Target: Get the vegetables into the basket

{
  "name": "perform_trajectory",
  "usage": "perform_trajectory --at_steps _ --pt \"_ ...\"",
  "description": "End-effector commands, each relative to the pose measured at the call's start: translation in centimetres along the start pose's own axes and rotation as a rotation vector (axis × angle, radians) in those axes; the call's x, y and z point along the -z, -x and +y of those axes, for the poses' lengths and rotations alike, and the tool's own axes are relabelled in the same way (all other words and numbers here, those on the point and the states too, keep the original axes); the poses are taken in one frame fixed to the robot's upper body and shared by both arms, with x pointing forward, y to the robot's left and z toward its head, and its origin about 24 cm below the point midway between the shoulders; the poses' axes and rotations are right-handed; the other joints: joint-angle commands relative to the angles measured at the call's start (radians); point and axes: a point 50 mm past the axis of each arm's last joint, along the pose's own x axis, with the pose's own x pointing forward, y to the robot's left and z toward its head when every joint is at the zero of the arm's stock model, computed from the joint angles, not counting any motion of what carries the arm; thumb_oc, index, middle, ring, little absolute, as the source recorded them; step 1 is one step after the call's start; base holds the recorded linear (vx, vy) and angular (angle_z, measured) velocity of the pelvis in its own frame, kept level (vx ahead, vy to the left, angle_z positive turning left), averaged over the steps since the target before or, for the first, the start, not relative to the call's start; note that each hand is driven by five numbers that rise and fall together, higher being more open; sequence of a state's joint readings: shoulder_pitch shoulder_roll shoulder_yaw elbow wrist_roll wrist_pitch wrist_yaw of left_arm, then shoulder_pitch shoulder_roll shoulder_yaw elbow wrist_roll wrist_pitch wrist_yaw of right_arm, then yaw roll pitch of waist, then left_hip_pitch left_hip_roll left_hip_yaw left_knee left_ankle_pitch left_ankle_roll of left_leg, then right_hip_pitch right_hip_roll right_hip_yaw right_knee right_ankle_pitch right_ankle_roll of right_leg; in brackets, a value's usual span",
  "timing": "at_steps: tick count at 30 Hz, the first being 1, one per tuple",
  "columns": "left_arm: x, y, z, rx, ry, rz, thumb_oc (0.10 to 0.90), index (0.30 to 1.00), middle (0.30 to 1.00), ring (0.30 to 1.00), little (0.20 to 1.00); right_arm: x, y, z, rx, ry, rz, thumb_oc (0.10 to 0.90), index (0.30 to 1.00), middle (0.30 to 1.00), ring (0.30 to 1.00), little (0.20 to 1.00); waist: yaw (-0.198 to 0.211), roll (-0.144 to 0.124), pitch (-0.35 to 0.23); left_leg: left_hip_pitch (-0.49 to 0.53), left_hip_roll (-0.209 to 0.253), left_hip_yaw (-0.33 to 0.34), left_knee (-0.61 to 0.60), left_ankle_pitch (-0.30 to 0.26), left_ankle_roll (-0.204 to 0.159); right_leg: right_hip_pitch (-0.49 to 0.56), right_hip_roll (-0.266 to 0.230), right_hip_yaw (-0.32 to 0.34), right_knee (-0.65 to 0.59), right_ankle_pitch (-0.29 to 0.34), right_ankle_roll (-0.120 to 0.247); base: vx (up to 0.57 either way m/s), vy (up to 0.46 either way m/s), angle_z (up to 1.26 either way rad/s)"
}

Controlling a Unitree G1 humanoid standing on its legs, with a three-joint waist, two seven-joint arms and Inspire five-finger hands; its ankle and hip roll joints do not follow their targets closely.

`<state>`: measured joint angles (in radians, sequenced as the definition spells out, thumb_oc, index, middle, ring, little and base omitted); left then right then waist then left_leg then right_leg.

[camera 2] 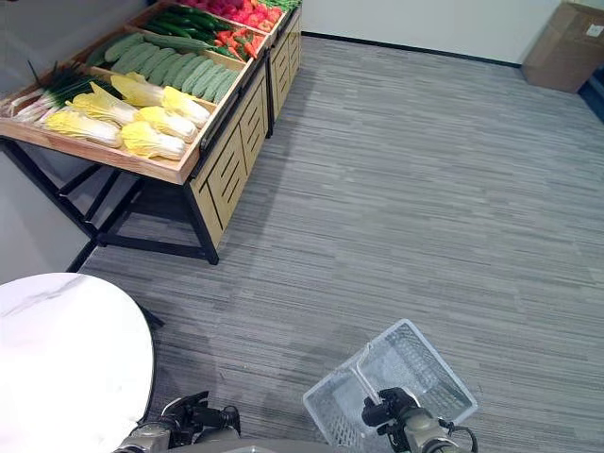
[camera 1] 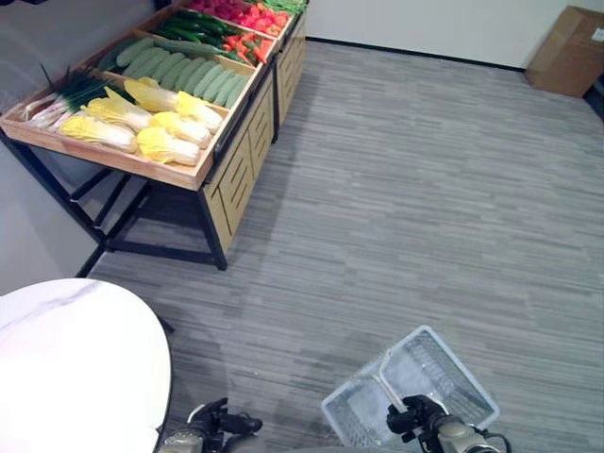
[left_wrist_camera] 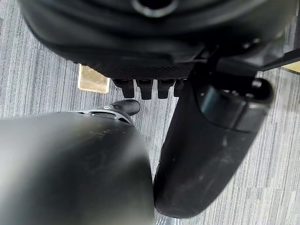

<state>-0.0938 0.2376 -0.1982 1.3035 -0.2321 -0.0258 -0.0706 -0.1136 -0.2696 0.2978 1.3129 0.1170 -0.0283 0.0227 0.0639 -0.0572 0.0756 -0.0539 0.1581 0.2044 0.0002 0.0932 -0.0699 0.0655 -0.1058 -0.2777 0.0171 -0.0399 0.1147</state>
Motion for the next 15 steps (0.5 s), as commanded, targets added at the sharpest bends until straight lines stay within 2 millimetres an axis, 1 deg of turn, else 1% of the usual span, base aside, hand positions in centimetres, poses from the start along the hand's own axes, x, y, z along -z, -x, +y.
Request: perform_trajectory --at_steps 1,3,6,7,8,9,11,12,13,15 --pt "-0.7 -0.1 0.4 -0.006 -0.063 0.003 0.9 1.0 1.0 1.0 1.0 -0.8 -0.1 -0.3 0.003 0.035 -0.017 0.4 0.3 0.3 0.3 0.3 -0.002 0.014 0.049 0.019 -0.027 -0.043 -0.008 -0.015 -0.025 -0.034 -0.005 0.054 0.02 0.008 0.012 0.0 -0.057 0.04" --pt "-0.6 -0.1 0.2 0.002 -0.074 0.004 0.9 1.0 1.0 1.0 1.0 -0.2 0.0 -0.3 0.005 0.032 -0.004 0.4 0.3 0.3 0.3 0.3 -0.005 0.021 0.051 0.018 -0.025 -0.049 -0.006 -0.011 -0.027 -0.04 0.002 0.052 0.03 0.0 0.006 -0.01 -0.05 -0.02" --pt "-0.8 -0.2 -0.2 0.009 -0.083 0.001 0.9 1.0 1.0 1.0 1.0 0.5 0.1 -0.6 0.023 0.021 0.014 0.4 0.3 0.3 0.3 0.3 -0.008 0.024 0.054 0.012 -0.034 -0.079 0.008 -0.015 -0.028 -0.043 0.006 0.058 0.03 0.0 0.001 -0.03 -0.037 -0.01" --pt "-0.9 -0.2 -0.4 0.011 -0.077 -0.004 0.9 1.0 1.0 1.0 1.0 0.6 0.1 -0.7 0.029 0.016 0.015 0.4 0.3 0.3 0.3 0.3 -0.006 0.02 0.059 0.003 -0.051 -0.121 0.035 -0.03 -0.027 -0.048 0.003 0.068 0.038 0.001 -0.001 -0.05 -0.032 0.02" --pt "-1.2 -0.2 -0.6 0.013 -0.068 -0.016 0.9 1.0 1.0 1.0 1.0 0.5 0.1 -0.9 0.036 0.017 0.013 0.4 0.3 0.3 0.3 0.3 0.003 0.018 0.065 -0.005 -0.082 -0.198 0.048 -0.049 -0.023 -0.058 0.001 0.083 0.053 -0.002 -0.003 -0.05 -0.004 -0.01" --pt "-1.3 -0.2 -0.7 0.014 -0.054 -0.022 0.9 1.0 1.0 1.0 1.0 0.6 0.1 -1.1 0.04 0.021 0.02 0.4 0.3 0.3 0.3 0.3 0.004 0.02 0.063 -0.003 -0.101 -0.244 0.04 -0.07 -0.015 -0.074 0.004 0.106 0.075 -0.007 -0.002 -0.03 0.008 -0.1" --pt "-1.3 -0.2 -0.7 0.014 -0.054 -0.022 0.9 1.0 1.0 1.0 1.0 0.6 0.1 -1.1 0.04 0.021 0.02 0.4 0.3 0.3 0.3 0.3 0.004 0.02 0.063 -0.003 -0.101 -0.244 0.04 -0.07 -0.015 -0.074 0.004 0.106 0.075 -0.007 -0.002 0.01 0.054 -0.45" --pt "-0.5 -0.2 -1.0 0.022 -0.067 -0.001 0.9 1.0 1.0 1.0 1.0 2.0 0.3 -1.3 0.057 -0.007 0.059 0.4 0.3 0.3 0.3 0.3 -0.021 0.031 0.038 0.025 -0.094 -0.159 0.015 -0.067 -0.002 -0.069 -0.002 0.113 0.073 0.004 0.009 0.07 0.131 -0.37" --pt "0.0 -0.2 -1.0 0.025 -0.069 0.015 0.9 1.0 1.0 1.0 1.0 3.0 0.5 -1.4 0.07 -0.044 0.089 0.4 0.3 0.3 0.3 0.3 -0.029 0.032 0.021 0.042 -0.095 -0.137 0.007 -0.07 -0.003 -0.055 -0.008 0.115 0.046 0.018 0.015 0.07 0.158 0.0" --pt "0.2 -0.1 -1.0 0.033 -0.114 0.02 0.9 1.0 1.0 1.0 1.0 3.4 0.6 -1.5 0.072 -0.042 0.109 0.4 0.3 0.3 0.3 0.3 -0.037 0.032 0.01 0.069 -0.094 -0.106 -0.009 -0.079 -0.003 -0.039 -0.01 0.146 -0.01 0.046 0.024 0.01 0.078 -0.29"
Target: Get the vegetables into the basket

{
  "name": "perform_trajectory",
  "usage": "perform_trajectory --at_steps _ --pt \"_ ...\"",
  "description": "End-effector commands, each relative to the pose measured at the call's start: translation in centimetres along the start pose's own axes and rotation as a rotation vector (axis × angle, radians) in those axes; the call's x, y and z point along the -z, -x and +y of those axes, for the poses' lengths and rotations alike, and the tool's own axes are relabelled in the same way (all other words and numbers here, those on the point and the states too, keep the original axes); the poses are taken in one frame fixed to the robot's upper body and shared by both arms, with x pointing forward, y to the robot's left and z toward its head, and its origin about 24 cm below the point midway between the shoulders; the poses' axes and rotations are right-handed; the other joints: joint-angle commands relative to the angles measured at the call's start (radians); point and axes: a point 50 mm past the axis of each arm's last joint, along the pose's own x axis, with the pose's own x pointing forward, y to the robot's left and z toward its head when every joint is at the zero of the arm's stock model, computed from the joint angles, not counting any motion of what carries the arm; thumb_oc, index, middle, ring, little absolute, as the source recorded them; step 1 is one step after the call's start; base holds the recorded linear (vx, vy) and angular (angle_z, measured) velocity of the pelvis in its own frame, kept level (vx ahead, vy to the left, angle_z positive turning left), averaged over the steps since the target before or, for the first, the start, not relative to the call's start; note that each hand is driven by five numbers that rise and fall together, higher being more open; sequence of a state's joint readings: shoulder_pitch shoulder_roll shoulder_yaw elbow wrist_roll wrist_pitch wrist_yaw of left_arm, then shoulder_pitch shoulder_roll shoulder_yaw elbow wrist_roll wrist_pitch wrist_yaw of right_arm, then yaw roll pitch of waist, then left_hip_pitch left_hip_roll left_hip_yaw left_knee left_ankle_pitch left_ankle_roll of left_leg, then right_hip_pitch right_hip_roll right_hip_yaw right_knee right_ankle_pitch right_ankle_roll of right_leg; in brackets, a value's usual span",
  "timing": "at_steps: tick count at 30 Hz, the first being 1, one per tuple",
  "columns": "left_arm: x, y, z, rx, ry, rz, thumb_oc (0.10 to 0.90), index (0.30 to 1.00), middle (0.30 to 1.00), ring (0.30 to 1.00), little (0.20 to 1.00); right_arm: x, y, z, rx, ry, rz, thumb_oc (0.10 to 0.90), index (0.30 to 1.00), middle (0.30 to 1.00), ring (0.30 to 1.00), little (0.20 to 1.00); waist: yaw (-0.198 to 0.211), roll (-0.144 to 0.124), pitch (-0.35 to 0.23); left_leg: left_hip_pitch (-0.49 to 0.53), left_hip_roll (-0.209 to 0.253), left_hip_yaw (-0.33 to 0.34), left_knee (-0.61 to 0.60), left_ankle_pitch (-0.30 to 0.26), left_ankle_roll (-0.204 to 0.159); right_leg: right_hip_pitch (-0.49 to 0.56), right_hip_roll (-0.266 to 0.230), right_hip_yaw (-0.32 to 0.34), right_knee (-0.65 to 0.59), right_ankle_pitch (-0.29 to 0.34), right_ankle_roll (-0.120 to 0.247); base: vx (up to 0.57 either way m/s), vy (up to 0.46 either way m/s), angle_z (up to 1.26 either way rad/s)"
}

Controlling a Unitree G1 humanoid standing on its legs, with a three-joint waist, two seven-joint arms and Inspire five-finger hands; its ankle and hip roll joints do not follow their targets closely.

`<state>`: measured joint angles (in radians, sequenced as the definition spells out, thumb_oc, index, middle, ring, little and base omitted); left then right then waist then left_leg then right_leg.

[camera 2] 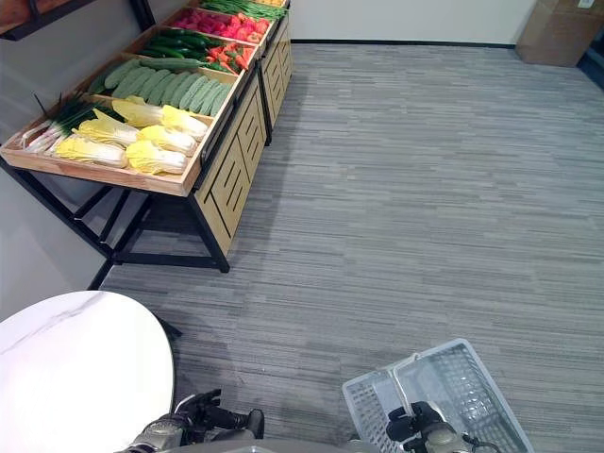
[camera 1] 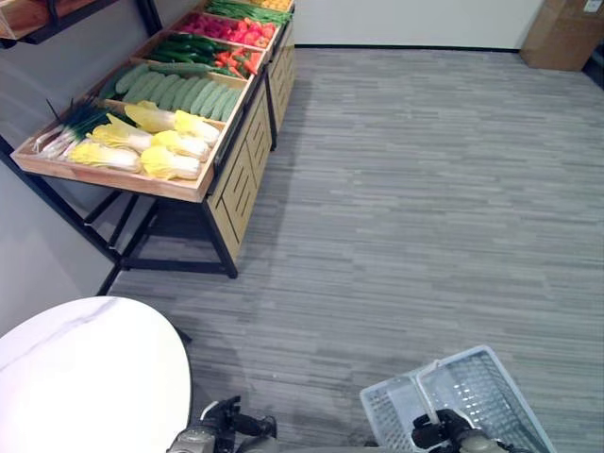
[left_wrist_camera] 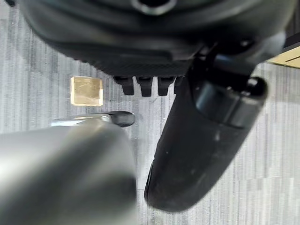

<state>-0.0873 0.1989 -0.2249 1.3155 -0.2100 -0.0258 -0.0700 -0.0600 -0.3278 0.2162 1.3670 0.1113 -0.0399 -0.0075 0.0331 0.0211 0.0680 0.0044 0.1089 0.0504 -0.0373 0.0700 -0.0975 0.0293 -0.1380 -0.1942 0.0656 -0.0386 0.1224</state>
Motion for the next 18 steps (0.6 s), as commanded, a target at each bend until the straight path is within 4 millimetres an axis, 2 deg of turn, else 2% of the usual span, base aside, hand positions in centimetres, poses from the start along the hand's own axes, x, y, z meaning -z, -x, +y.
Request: perform_trajectory --at_steps 1,9,14,18 --pt "-0.4 0.0 0.7 -0.009 -0.081 0.001 0.9 1.0 1.0 1.0 1.0 -0.1 -0.1 1.2 -0.033 0.03 0.014 0.4 0.3 0.3 0.3 0.3 -0.005 -0.046 0.017 0.017 -0.044 0.056 0.026 -0.057 0.026 0.001 0.022 0.07 -0.068 0.05 0.016 -0.01 0.037 -0.63" --pt "0.3 0.1 1.1 -0.02 -0.073 0.023 0.9 1.0 1.0 1.0 1.0 0.7 0.0 1.9 -0.056 0.048 0.046 0.4 0.3 0.3 0.3 0.3 -0.018 -0.046 0.006 0.077 -0.045 0.121 -0.04 -0.052 0.028 0.014 0.024 0.114 -0.133 0.095 0.035 0.0 0.03 -0.36" --pt "0.7 0.1 1.0 -0.014 -0.106 0.042 0.9 1.0 1.0 1.0 1.0 1.0 0.1 2.2 -0.068 0.063 0.053 0.4 0.3 0.3 0.3 0.3 -0.032 -0.049 -0.001 0.078 -0.049 0.112 -0.05 -0.055 0.029 0.019 0.021 0.106 -0.133 0.094 0.038 0.01 0.025 -0.09" --pt "0.6 0.1 1.1 -0.017 -0.077 0.035 0.9 1.0 1.0 1.0 1.0 0.5 0.0 2.3 -0.08 0.089 0.042 0.4 0.3 0.3 0.3 0.3 -0.021 -0.061 0.007 0.082 -0.058 0.113 -0.043 -0.062 0.041 0.018 0.01 0.109 -0.116 0.091 0.042 0.03 0.052 0.0"
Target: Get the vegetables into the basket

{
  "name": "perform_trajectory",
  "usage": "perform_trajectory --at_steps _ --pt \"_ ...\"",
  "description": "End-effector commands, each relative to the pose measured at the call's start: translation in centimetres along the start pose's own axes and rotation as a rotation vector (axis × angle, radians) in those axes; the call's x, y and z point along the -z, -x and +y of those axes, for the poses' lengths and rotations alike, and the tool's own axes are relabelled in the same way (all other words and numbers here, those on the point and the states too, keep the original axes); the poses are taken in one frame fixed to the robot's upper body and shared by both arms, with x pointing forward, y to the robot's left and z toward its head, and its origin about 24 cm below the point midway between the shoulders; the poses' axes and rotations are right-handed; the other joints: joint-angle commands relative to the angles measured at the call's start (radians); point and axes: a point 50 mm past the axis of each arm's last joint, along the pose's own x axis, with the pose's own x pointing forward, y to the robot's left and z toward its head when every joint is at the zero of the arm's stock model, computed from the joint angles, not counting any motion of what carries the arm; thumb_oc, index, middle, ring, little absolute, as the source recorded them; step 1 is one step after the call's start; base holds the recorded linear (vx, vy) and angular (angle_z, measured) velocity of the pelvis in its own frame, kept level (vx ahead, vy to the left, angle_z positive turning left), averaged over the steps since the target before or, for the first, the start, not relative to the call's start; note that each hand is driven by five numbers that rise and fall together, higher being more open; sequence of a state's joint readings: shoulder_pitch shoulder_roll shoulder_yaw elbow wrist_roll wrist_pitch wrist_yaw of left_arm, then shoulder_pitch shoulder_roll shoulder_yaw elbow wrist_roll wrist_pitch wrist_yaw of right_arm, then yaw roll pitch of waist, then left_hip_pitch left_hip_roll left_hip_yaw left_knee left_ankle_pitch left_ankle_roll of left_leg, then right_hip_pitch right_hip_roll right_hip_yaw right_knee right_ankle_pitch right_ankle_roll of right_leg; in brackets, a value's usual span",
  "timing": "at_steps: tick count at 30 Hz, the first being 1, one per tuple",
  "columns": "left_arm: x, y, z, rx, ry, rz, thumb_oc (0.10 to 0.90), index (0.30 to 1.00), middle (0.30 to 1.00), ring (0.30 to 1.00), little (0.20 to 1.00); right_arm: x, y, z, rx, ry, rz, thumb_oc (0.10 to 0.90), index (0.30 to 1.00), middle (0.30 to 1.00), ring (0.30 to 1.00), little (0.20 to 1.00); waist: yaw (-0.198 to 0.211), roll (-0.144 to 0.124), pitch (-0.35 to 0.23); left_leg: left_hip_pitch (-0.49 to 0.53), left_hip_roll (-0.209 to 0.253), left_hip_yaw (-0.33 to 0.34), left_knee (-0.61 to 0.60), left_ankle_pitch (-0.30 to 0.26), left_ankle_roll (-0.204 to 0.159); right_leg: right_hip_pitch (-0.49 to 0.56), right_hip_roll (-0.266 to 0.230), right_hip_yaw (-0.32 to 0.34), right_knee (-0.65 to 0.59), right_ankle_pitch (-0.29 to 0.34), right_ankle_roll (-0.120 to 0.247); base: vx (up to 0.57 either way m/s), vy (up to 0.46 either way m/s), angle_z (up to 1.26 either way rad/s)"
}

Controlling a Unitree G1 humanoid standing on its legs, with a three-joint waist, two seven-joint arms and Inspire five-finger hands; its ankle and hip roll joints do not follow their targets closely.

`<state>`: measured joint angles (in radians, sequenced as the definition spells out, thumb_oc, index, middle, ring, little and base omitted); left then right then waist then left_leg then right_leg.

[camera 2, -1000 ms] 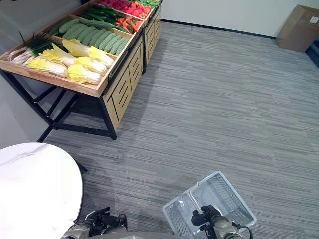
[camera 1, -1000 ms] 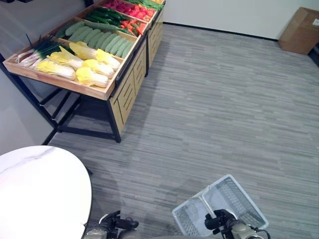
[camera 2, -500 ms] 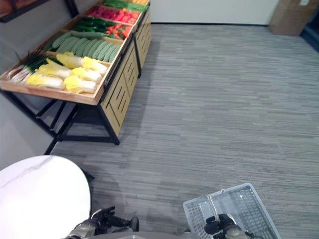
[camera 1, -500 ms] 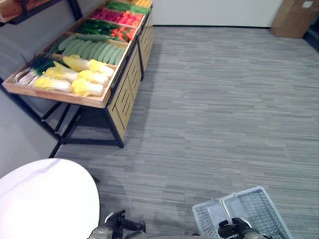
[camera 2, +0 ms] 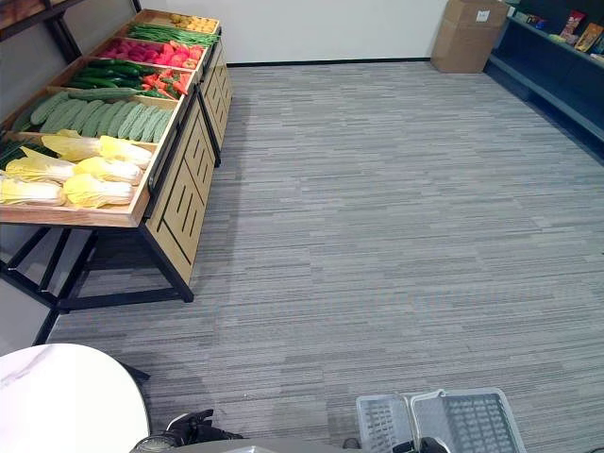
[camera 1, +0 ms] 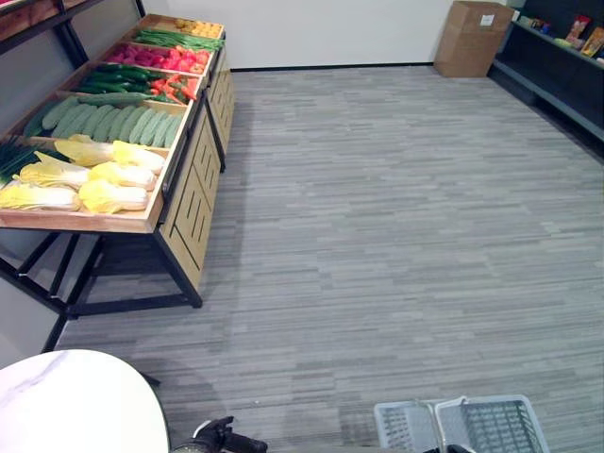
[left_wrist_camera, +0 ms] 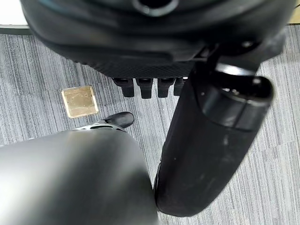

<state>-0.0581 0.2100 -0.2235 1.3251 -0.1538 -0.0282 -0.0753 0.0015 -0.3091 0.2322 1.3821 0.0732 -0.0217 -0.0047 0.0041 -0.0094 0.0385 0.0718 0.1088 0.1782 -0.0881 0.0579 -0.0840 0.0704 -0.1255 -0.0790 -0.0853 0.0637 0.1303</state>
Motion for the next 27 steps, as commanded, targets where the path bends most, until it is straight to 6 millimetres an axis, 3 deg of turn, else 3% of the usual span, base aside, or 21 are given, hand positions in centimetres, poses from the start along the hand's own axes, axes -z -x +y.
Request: perform_trajectory --at_steps 1,8,9,10,11,12,15,17,19,20,23,27 --pt "-0.8 0.0 0.9 -0.019 -0.015 -0.006 0.9 1.0 1.0 1.0 1.0 -2.7 -0.2 1.1 -0.045 0.037 -0.051 0.4 0.3 0.3 0.3 0.3 0.013 -0.034 0.039 0.008 -0.063 -0.015 0.014 -0.054 0.033 -0.03 -0.008 -0.005 0.045 -0.012 0.037 0.03 0.079 0.0" --pt "-1.1 0.0 1.7 -0.04 -0.011 -0.007 0.9 1.0 1.0 1.0 1.0 -3.2 -0.2 0.0 -0.017 0.001 -0.064 0.4 0.3 0.3 0.3 0.3 0.029 -0.046 0.07 -0.043 -0.102 -0.021 0.083 -0.102 0.074 -0.099 -0.053 0.01 0.162 -0.021 0.066 0.03 0.136 -0.04" --pt "-1.3 0.1 1.9 -0.04 -0.007 -0.018 0.9 1.0 1.0 1.0 1.0 -3.8 -0.2 -0.4 -0.007 -0.012 -0.086 0.4 0.3 0.3 0.3 0.3 0.026 -0.041 0.089 -0.039 -0.11 -0.023 0.095 -0.118 0.091 -0.164 -0.06 0.016 0.29 0.009 0.079 0.03 0.156 -0.12" --pt "-1.3 0.1 1.9 -0.04 -0.007 -0.018 0.9 1.0 1.0 1.0 1.0 -3.8 -0.2 -0.4 -0.007 -0.012 -0.086 0.4 0.3 0.3 0.3 0.3 0.028 -0.042 0.087 -0.042 -0.111 -0.021 0.096 -0.119 0.092 -0.17 -0.061 0.019 0.295 0.006 0.08 0.16 0.214 -0.44" --pt "-1.6 0.1 2.0 -0.036 -0.001 -0.036 0.9 1.0 1.0 1.0 1.0 -4.2 -0.1 -0.8 0.0 -0.026 -0.105 0.4 0.3 0.3 0.3 0.3 0.017 -0.037 0.111 -0.01 -0.12 -0.028 0.089 -0.133 0.095 -0.25 -0.064 0.004 0.346 0.08 0.09 0.14 0.11 -0.46" --pt "-1.6 0.1 2.0 -0.036 -0.001 -0.036 0.9 1.0 1.0 1.0 1.0 -4.2 -0.1 -0.8 0.0 -0.026 -0.105 0.4 0.3 0.3 0.3 0.3 0.016 -0.037 0.111 -0.01 -0.12 -0.028 0.088 -0.133 0.095 -0.25 -0.064 0.004 0.346 0.079 0.09 0.33 0.117 -0.45" --pt "-1.7 0.1 2.3 -0.042 -0.013 -0.037 0.9 1.0 1.0 1.0 1.0 -4.2 -0.1 -1.0 0.006 -0.039 -0.112 0.4 0.3 0.3 0.3 0.3 -0.026 -0.037 0.133 0.061 -0.121 -0.082 0.045 -0.141 0.073 -0.339 -0.037 0.016 0.178 0.123 0.087 0.28 -0.022 0.28" --pt "-1.7 0.1 2.2 -0.04 -0.029 -0.03 0.9 1.0 1.0 1.0 1.0 -3.7 -0.1 -0.8 0.0 -0.031 -0.095 0.4 0.3 0.3 0.3 0.3 -0.051 -0.035 0.133 0.095 -0.111 -0.112 0.039 -0.158 0.064 -0.354 -0.022 0.013 0.122 0.139 0.089 0.41 -0.082 0.95" --pt "-1.5 0.1 2.0 -0.038 -0.039 -0.02 0.9 1.0 1.0 1.0 1.0 -3.0 -0.1 -0.7 -0.005 -0.023 -0.076 0.4 0.3 0.3 0.3 0.3 -0.056 -0.034 0.118 0.121 -0.107 -0.137 0.044 -0.178 0.06 -0.33 -0.012 0.016 0.137 0.124 0.068 0.39 -0.143 1.17" --pt "-1.2 0.1 2.0 -0.037 -0.008 -0.013 0.9 1.0 1.0 1.0 1.0 -2.6 -0.1 -0.9 -0.005 -0.016 -0.065 0.4 0.3 0.3 0.3 0.3 -0.056 -0.022 0.099 0.132 -0.082 -0.171 0.057 -0.17 0.045 -0.322 0.015 0.005 0.168 0.097 0.043 0.35 -0.218 1.26" --pt "-1.3 0.0 1.4 -0.023 -0.017 -0.007 0.9 1.0 1.0 1.0 1.0 -2.8 -0.1 -1.2 0.0 -0.013 -0.078 0.4 0.3 0.3 0.3 0.3 -0.069 0.006 0.085 0.119 -0.034 -0.209 0.077 -0.12 0.003 -0.313 0.035 -0.05 0.198 0.048 0.009 0.28 -0.254 0.76" --pt "-1.4 -0.1 1.3 -0.027 -0.006 -0.011 0.9 1.0 1.0 1.0 1.0 -2.9 -0.1 -0.9 -0.015 0.027 -0.086 0.4 0.3 0.3 0.3 0.3 -0.063 0.012 0.084 0.088 -0.004 -0.221 0.143 -0.049 -0.032 -0.287 0.068 -0.061 0.182 0.02 -0.024 0.17 -0.194 0.2"
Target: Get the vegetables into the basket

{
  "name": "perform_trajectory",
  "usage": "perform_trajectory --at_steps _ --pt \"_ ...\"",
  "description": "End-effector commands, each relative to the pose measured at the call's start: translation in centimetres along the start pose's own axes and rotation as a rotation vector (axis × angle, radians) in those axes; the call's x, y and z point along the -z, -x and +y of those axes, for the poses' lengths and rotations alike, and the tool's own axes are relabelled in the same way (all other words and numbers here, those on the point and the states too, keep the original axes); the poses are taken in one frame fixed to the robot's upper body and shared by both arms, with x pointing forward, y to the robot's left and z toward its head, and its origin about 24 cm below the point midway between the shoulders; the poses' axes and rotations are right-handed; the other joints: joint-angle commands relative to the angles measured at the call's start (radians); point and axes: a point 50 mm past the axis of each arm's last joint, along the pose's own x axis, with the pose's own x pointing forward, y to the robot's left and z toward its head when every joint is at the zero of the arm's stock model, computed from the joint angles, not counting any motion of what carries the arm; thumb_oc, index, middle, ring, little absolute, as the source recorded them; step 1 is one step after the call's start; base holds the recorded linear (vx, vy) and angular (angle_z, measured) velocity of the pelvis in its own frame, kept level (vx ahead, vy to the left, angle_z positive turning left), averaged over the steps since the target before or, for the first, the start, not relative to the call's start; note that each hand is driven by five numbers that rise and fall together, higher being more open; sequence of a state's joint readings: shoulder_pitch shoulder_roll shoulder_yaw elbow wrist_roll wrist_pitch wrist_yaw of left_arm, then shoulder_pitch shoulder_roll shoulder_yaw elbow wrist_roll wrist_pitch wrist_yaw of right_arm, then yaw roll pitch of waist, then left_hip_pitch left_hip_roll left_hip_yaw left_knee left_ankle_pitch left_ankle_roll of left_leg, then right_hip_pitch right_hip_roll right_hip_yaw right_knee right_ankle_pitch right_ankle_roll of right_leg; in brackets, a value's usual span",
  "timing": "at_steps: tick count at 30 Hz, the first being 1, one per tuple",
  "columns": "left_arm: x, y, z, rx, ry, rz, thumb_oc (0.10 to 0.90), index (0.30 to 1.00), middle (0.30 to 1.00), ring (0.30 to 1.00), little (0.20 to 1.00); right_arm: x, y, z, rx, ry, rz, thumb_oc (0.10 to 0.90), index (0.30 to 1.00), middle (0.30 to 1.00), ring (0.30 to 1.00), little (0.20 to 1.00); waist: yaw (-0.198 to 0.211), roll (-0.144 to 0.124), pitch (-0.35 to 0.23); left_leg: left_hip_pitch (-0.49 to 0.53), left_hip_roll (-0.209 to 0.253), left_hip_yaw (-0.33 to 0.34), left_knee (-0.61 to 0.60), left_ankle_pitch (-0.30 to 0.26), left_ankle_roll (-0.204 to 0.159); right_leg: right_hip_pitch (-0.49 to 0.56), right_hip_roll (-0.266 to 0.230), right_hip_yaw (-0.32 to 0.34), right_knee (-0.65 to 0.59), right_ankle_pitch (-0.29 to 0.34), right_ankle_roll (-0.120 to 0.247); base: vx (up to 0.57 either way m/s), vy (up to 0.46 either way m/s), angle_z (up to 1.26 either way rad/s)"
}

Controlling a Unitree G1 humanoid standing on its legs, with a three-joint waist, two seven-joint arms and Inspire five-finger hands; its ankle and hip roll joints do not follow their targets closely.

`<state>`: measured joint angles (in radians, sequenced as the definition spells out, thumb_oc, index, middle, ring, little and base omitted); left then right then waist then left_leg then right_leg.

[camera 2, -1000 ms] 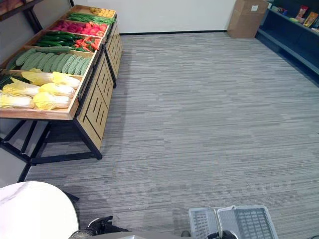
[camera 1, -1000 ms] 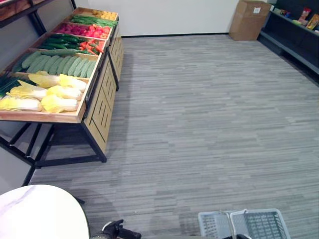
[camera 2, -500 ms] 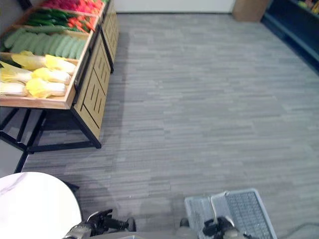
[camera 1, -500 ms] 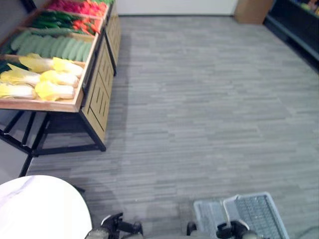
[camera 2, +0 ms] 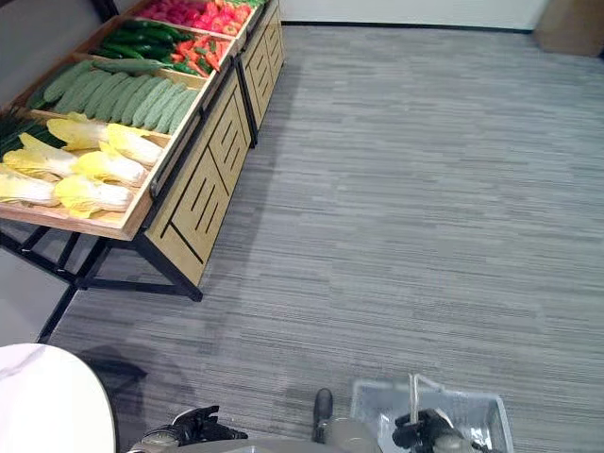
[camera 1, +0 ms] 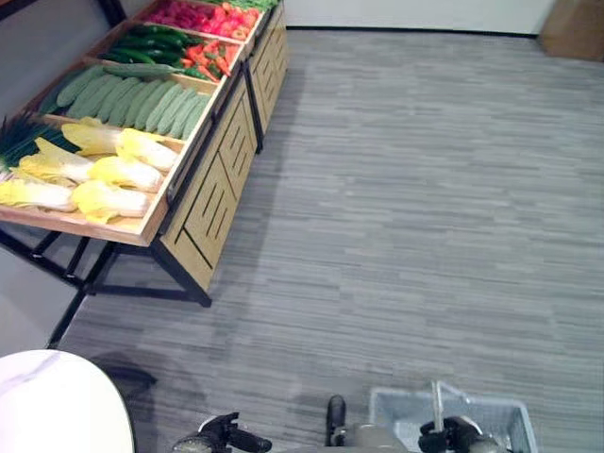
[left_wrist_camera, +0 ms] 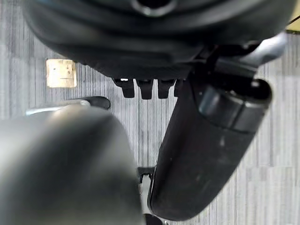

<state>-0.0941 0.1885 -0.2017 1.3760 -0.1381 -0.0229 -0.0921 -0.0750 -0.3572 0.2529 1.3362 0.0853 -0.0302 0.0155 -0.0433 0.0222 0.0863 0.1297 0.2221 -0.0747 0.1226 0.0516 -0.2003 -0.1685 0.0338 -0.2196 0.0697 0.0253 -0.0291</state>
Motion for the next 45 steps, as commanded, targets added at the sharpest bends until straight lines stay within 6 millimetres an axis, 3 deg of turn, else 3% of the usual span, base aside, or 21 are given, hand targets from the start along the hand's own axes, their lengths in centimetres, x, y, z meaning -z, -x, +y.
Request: perform_trajectory --at_steps 1,2,4,6,8,9,12,13,15,16,21,31,35,37,39,41,43,45 --pt "-1.1 0.2 2.1 -0.054 -0.008 -0.027 0.9 1.0 1.0 1.0 1.0 1.5 0.2 1.6 -0.058 0.01 0.043 0.4 0.3 0.3 0.3 0.3 -0.004 -0.031 0.052 -0.033 -0.114 0.023 0.061 0.052 0.056 0.003 -0.068 0.08 0.001 0.032 0.106 0.22 -0.302 0.02" --pt "-1.4 0.2 2.1 -0.055 -0.009 -0.035 0.9 1.0 1.0 1.0 1.0 1.6 0.2 1.5 -0.052 0.006 0.041 0.4 0.3 0.3 0.3 0.3 0.006 -0.054 0.077 -0.11 -0.128 0.02 0.205 0.11 0.048 0.037 -0.073 0.081 -0.007 0.023 0.087 0.21 -0.306 0.2" --pt "-1.7 0.2 2.3 -0.059 -0.004 -0.044 0.9 1.0 1.0 1.0 1.0 1.9 0.2 1.2 -0.047 0.009 0.052 0.4 0.3 0.3 0.3 0.3 0.019 -0.078 0.103 -0.163 -0.147 0.031 0.275 0.102 0.065 0.065 -0.081 0.089 -0.005 0.005 0.078 0.14 -0.142 0.21" --pt "-1.9 0.2 2.3 -0.06 0.008 -0.051 0.9 1.0 1.0 1.0 1.0 2.1 0.3 0.9 -0.041 0.01 0.063 0.4 0.3 0.3 0.3 0.3 0.038 -0.089 0.115 -0.246 -0.151 0.065 0.217 0.061 0.084 0.098 -0.09 0.103 -0.016 -0.007 0.091 0.2 -0.022 -0.13" --pt "-1.7 0.2 2.5 -0.063 0.015 -0.046 0.9 1.0 1.0 1.0 1.0 2.6 0.3 0.7 -0.035 0.005 0.078 0.4 0.3 0.3 0.3 0.3 0.057 -0.098 0.107 -0.295 -0.125 0.108 0.066 0.014 0.096 0.137 -0.102 0.112 -0.05 -0.021 0.114 0.28 0.078 -0.03" --pt "-1.6 0.2 2.4 -0.063 0.016 -0.045 0.9 1.0 1.0 1.0 1.0 2.8 0.4 0.8 -0.034 0.007 0.082 0.4 0.3 0.3 0.3 0.3 0.069 -0.096 0.102 -0.311 -0.112 0.113 -0.003 0.028 0.094 0.151 -0.103 0.116 -0.061 -0.027 0.123 0.31 0.139 -0.09" --pt "-1.6 0.2 2.4 -0.069 0.013 -0.052 0.9 1.0 1.0 1.0 1.0 2.9 0.4 0.5 -0.021 0.007 0.083 0.4 0.3 0.3 0.3 0.3 0.109 -0.085 0.089 -0.386 -0.066 0.095 -0.171 0.151 0.061 0.208 -0.103 0.147 -0.089 -0.062 0.143 0.31 0.169 -0.26" --pt "-1.5 0.3 2.5 -0.073 0.013 -0.049 0.9 1.0 1.0 1.0 1.0 3.0 0.4 0.5 -0.02 0.004 0.085 0.4 0.3 0.3 0.3 0.3 0.118 -0.085 0.086 -0.388 -0.06 0.087 -0.164 0.159 0.056 0.227 -0.109 0.158 -0.087 -0.073 0.148 0.29 0.191 -0.52" --pt "-0.7 0.3 2.8 -0.077 0.025 -0.029 0.9 1.0 1.0 1.0 1.0 3.1 0.4 1.0 -0.038 0.01 0.092 0.4 0.3 0.3 0.3 0.3 0.125 -0.089 0.065 -0.363 -0.07 0.071 -0.129 0.126 0.069 0.249 -0.123 0.179 -0.074 -0.095 0.159 0.31 0.253 -0.79" --pt "-0.7 0.4 3.1 -0.086 0.025 -0.028 0.9 1.0 1.0 1.0 1.0 2.8 0.4 1.4 -0.047 0.002 0.082 0.4 0.3 0.3 0.3 0.3 0.127 -0.102 0.059 -0.361 -0.097 0.089 -0.099 0.096 0.089 0.255 -0.152 0.193 -0.051 -0.098 0.171 0.33 0.359 -1.13" --pt "-1.4 0.5 3.9 -0.11 0.009 -0.052 0.9 1.0 1.0 1.0 1.0 -0.5 -0.1 1.9 -0.064 0.055 -0.006 0.4 0.3 0.3 0.3 0.3 0.157 -0.137 0.06 -0.346 -0.153 0.159 -0.035 0.007 0.144 0.197 -0.224 0.23 -0.025 -0.009 0.226 0.14 0.227 -0.63" --pt "-2.6 0.5 4.1 -0.113 -0.022 -0.085 0.9 1.0 1.0 1.0 1.0 -2.0 -0.2 2.2 -0.07 0.059 -0.042 0.4 0.3 0.3 0.3 0.3 0.163 -0.144 0.057 -0.317 -0.207 0.176 -0.038 -0.045 0.184 0.166 -0.271 0.207 -0.008 0.095 0.261 0.07 0.113 -0.16" --pt "-2.1 0.5 4.0 -0.11 -0.035 -0.068 0.9 1.0 1.0 1.0 1.0 -1.7 -0.2 1.8 -0.061 0.041 -0.033 0.4 0.3 0.3 0.3 0.3 0.149 -0.131 0.059 -0.259 -0.245 0.163 -0.1 -0.047 0.212 0.116 -0.275 0.234 0.129 0.183 0.269 0.07 0.166 0.0" --pt "-1.9 0.6 4.1 -0.109 -0.039 -0.058 0.9 1.0 1.0 1.0 1.0 -1.6 -0.2 1.7 -0.059 0.036 -0.031 0.4 0.3 0.3 0.3 0.3 0.143 -0.111 0.07 -0.23 -0.245 0.152 -0.116 -0.051 0.225 0.068 -0.257 0.232 0.223 0.193 0.255 0.05 0.137 0.0" --pt "-1.8 0.6 4.1 -0.11 -0.042 -0.052 0.9 1.0 1.0 1.0 1.0 -1.4 -0.2 1.7 -0.057 0.029 -0.029 0.4 0.3 0.3 0.3 0.3 0.141 -0.106 0.078 -0.208 -0.246 0.152 -0.126 -0.054 0.226 0.046 -0.264 0.208 0.238 0.199 0.254 0.13 0.079 0.16" --pt "-1.6 0.6 4.3 -0.114 -0.045 -0.045 0.9 1.0 1.0 1.0 1.0 -1.2 -0.2 1.7 -0.055 0.018 -0.023 0.4 0.3 0.3 0.3 0.3 0.125 -0.102 0.089 -0.17 -0.247 0.145 -0.144 -0.066 0.222 0.001 -0.266 0.159 0.182 0.189 0.242 0.2 0.034 0.07" --pt "-1.7 0.6 4.5 -0.124 -0.059 -0.042 0.9 1.0 1.0 1.0 1.0 -1.3 -0.2 1.5 -0.05 0.004 -0.026 0.4 0.3 0.3 0.3 0.3 0.085 -0.094 0.113 -0.122 -0.246 0.111 -0.147 -0.085 0.213 -0.072 -0.242 0.171 0.06 0.188 0.244 0.32 -0.02 0.15" --pt "-1.7 0.6 4.5 -0.127 -0.061 -0.042 0.9 1.0 1.0 1.0 1.0 -1.3 -0.2 1.5 -0.048 -0.001 -0.025 0.4 0.3 0.3 0.3 0.3 0.075 -0.091 0.119 -0.106 -0.245 0.1 -0.148 -0.092 0.212 -0.087 -0.237 0.184 0.036 0.193 0.247 0.27 -0.019 0.46"
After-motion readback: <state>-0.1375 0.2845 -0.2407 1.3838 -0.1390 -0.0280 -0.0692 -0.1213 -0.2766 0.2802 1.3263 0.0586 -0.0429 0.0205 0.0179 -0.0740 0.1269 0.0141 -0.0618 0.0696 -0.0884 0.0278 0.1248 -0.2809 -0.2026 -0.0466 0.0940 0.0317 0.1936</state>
